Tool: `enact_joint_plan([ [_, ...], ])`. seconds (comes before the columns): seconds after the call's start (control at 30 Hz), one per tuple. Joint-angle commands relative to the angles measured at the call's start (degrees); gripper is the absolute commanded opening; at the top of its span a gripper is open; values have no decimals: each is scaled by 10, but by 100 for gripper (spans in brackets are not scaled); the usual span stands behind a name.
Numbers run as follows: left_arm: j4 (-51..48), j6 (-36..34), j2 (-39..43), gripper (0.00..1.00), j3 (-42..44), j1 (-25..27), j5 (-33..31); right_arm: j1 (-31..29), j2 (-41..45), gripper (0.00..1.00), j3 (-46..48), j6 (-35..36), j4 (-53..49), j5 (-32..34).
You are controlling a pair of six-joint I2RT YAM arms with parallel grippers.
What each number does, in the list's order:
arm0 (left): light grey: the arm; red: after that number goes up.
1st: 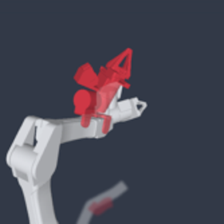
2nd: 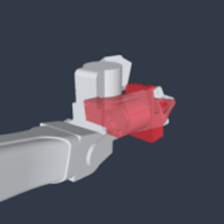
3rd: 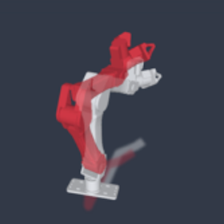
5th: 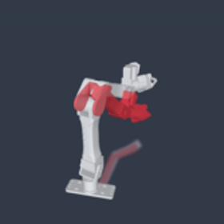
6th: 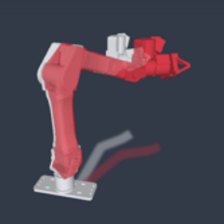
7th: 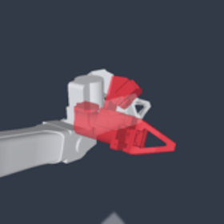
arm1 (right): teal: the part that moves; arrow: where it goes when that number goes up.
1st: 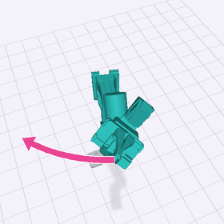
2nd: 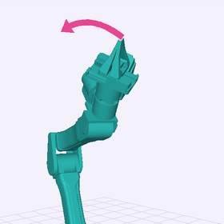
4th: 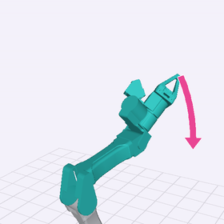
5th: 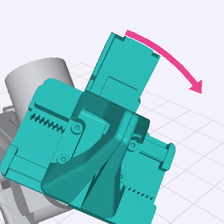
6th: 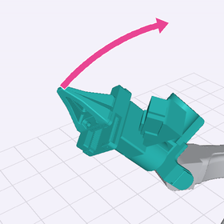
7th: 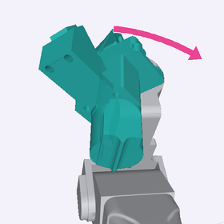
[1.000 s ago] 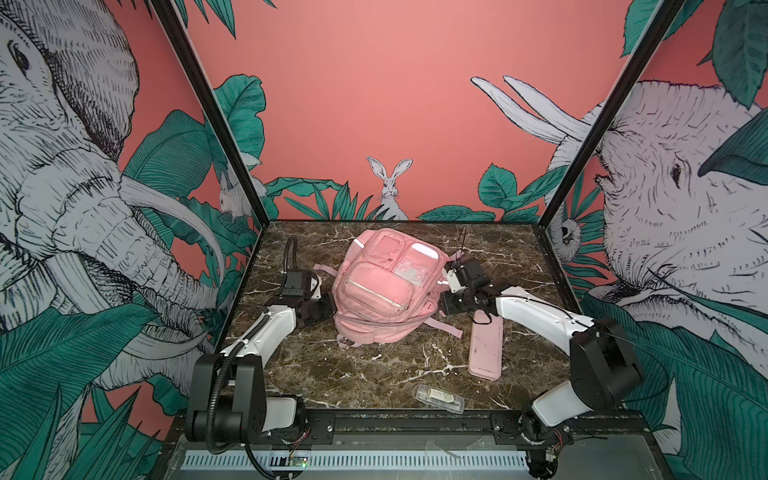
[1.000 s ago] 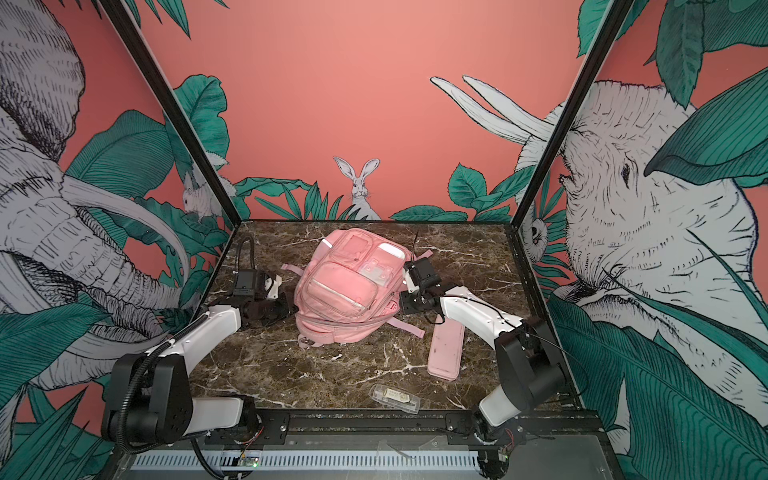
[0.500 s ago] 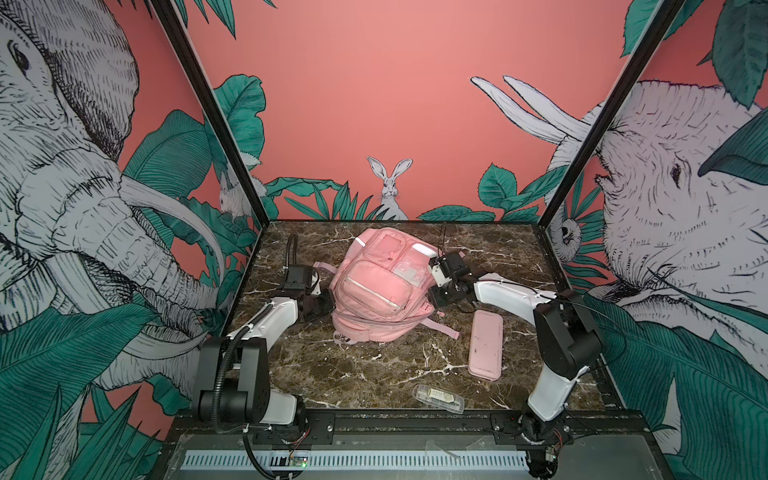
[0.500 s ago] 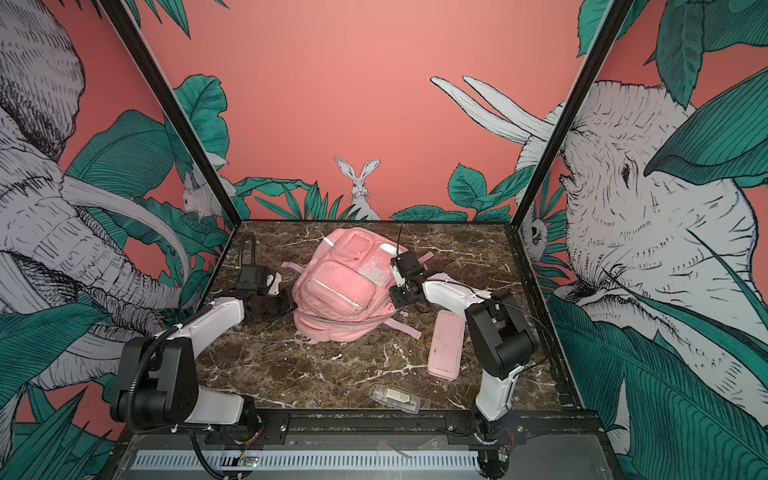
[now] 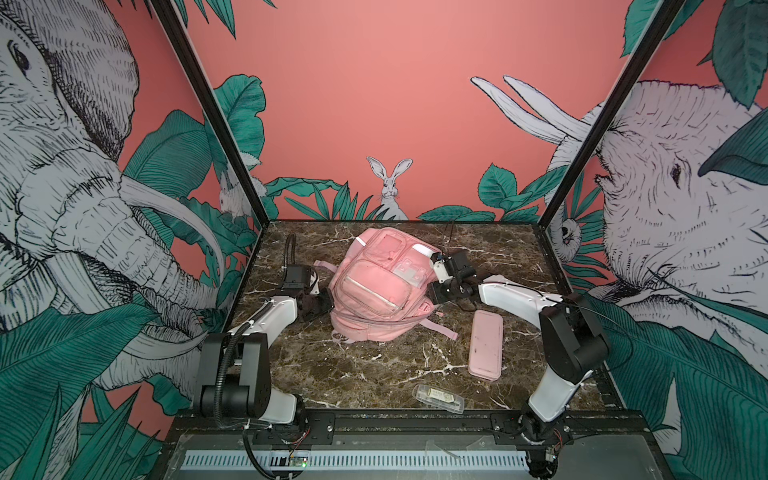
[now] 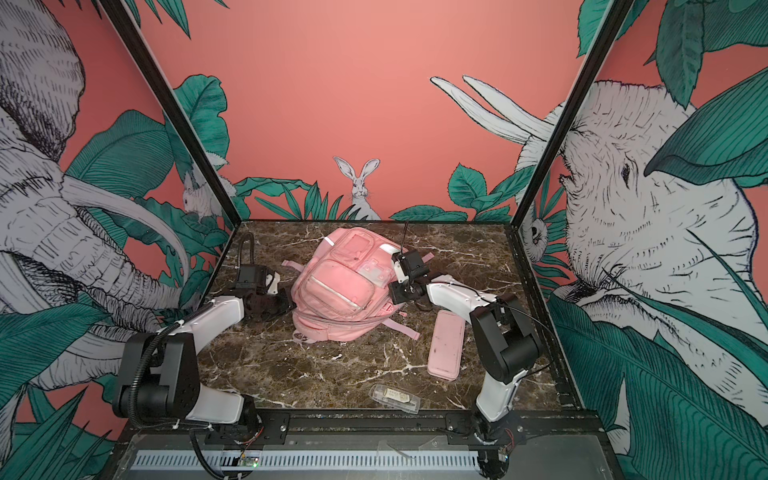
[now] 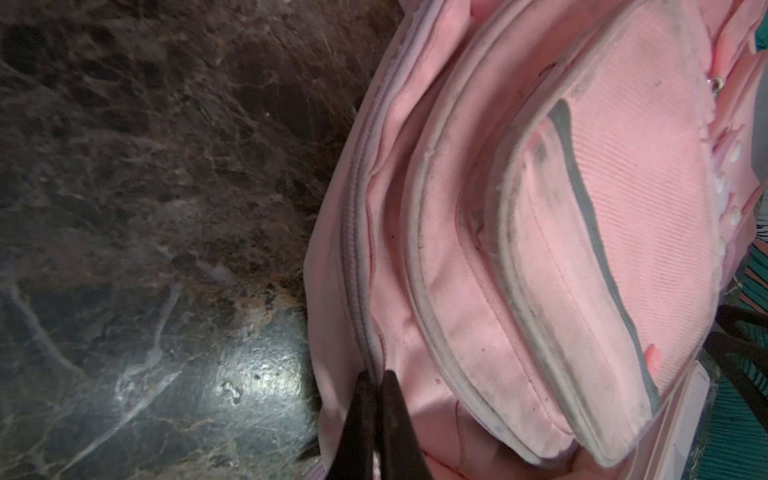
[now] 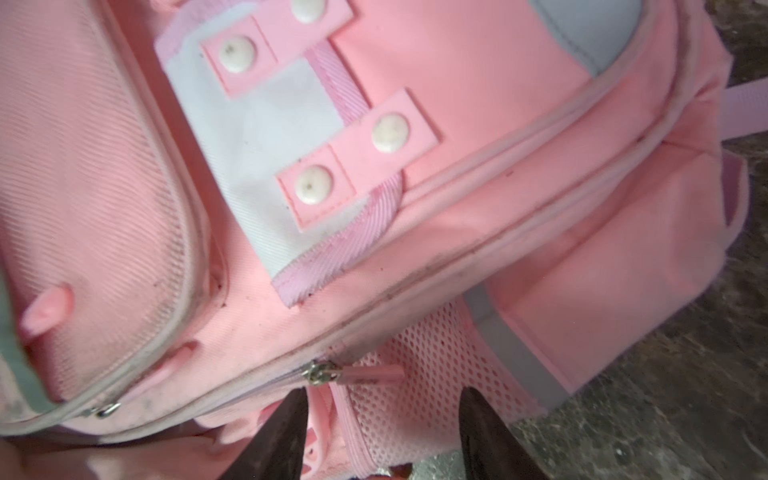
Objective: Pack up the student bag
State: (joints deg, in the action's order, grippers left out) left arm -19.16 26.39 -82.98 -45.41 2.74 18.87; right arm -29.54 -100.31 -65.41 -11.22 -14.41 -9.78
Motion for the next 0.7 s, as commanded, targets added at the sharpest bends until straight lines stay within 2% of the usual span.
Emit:
enact_joint_plan([
  [0.0,2,-10,-10,0,-14,-16,-20,3,-22,59,-15,15,17,-47],
  [0.33,12,-1,-64,0,-61,-25,-29,1,-57,59,-21,63,5,-115],
  [0.43,15,3,-80,0,-78,-26,-24,-1,-59,59,-21,69,9,-110],
  [0.67,17,8,-100,0,-96,-27,-22,-9,-80,48,-33,90,-6,-124],
])
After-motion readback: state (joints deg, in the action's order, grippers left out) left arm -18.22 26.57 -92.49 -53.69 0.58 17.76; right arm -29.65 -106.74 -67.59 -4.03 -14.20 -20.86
